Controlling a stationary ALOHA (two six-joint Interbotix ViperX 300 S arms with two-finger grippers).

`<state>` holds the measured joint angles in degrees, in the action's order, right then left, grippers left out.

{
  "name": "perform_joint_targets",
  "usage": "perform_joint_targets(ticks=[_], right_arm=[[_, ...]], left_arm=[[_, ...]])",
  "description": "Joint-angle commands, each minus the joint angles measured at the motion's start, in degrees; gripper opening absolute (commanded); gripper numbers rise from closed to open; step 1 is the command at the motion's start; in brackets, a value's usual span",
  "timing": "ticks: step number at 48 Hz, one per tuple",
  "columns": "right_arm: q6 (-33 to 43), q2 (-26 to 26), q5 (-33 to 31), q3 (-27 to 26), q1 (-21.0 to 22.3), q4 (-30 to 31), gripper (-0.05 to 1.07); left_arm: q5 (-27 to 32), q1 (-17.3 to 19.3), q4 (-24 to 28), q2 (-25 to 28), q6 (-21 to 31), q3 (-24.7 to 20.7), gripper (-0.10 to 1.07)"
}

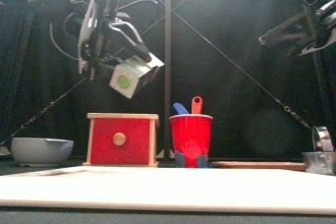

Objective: Place sushi roll on plate

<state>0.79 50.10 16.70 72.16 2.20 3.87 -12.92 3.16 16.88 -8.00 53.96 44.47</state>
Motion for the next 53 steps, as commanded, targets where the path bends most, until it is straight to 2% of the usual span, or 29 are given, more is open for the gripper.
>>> perform_joint_targets(ticks=[1, 7, 14, 24, 30, 39, 47, 53], right_arm=[[0.09, -0.26, 0.26, -1.58, -0.18, 0.0, 0.01], [0.09, -0.26, 0.26, -1.58, -0.26, 0.0, 0.01], [0.09, -0.26, 0.26, -1.67, -0.35, 0.0, 0.01], [0.09, -0.35, 0.26, -1.41, -0.35, 0.0, 0.01], [0.09, -0.35, 0.26, -1.41, -0.44, 0.0, 0.01], [0.09, -0.26, 0.26, -1.23, -0.44, 0.0, 0.01], [0.09, -0.35, 0.26, -1.23, -0.35, 0.0, 0.01], [0.0, -0.35, 0.26, -1.23, -0.35, 0.0, 0.01]], left_arm=[[-4.66, 2.11, 1.67, 3.87, -0.26, -4.04, 0.69], [-6.15, 3.87, 5.71, 9.76, -0.26, -11.16, 0.69], [-5.71, 5.45, 10.55, 13.54, -0.09, -18.37, 0.69], [-4.39, 6.5, 12.83, 18.63, -0.26, -26.89, 0.69], [-0.88, 7.56, 15.21, 22.68, -0.26, -32.87, 0.69], [7.73, 8.09, 18.72, 27.51, -0.35, -40.87, 0.69], [13.1, 8.09, 21.45, 29.71, -0.26, -45.35, 0.69], [14.5, 8.17, 22.41, 31.73, -0.35, -47.99, 0.69]])
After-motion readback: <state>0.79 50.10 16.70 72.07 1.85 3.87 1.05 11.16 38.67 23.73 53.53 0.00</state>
